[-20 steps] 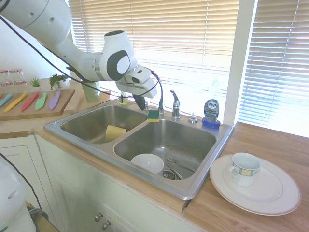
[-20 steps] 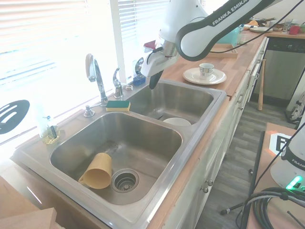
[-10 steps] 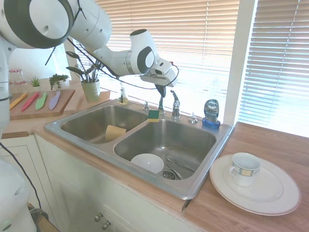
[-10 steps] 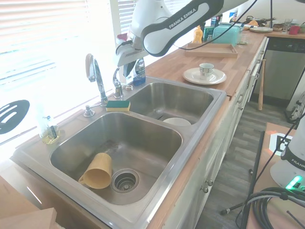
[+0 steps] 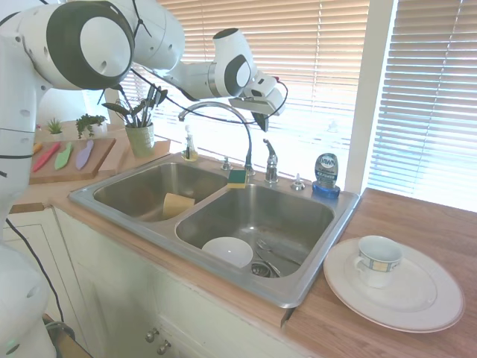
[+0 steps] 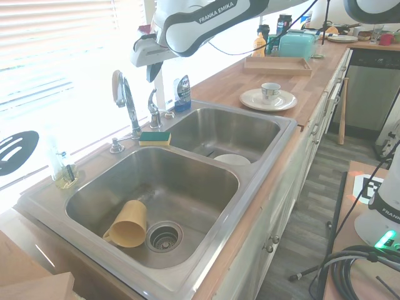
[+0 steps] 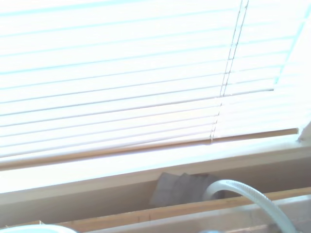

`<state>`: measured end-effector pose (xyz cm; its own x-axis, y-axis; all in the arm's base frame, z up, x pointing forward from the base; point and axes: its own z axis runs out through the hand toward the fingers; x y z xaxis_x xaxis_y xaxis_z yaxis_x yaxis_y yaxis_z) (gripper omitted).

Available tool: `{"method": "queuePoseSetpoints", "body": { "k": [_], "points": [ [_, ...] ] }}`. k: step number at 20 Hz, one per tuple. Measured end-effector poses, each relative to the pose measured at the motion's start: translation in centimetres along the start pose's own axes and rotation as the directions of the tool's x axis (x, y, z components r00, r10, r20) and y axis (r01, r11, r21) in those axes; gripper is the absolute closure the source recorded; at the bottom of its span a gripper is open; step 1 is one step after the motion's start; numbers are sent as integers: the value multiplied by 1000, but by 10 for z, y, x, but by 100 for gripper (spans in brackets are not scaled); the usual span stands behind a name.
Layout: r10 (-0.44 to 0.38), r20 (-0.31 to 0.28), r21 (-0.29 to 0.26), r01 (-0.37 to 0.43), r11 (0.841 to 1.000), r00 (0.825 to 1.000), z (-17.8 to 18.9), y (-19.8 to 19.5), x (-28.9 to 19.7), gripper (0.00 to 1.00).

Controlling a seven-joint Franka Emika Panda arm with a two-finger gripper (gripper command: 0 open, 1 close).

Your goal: Turn off the faucet

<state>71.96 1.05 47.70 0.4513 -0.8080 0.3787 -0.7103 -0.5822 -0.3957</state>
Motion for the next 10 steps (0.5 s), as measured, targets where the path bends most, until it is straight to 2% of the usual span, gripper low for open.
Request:
{"method": "queuePoseSetpoints", "body": {
  "k": [5, 10],
  "points": [
    [6, 26, -26, -5, 1000, 1000, 26, 3, -8, 100],
    [24, 23, -38, -23, 999, 999, 32, 11, -1, 100]
  ]
}}
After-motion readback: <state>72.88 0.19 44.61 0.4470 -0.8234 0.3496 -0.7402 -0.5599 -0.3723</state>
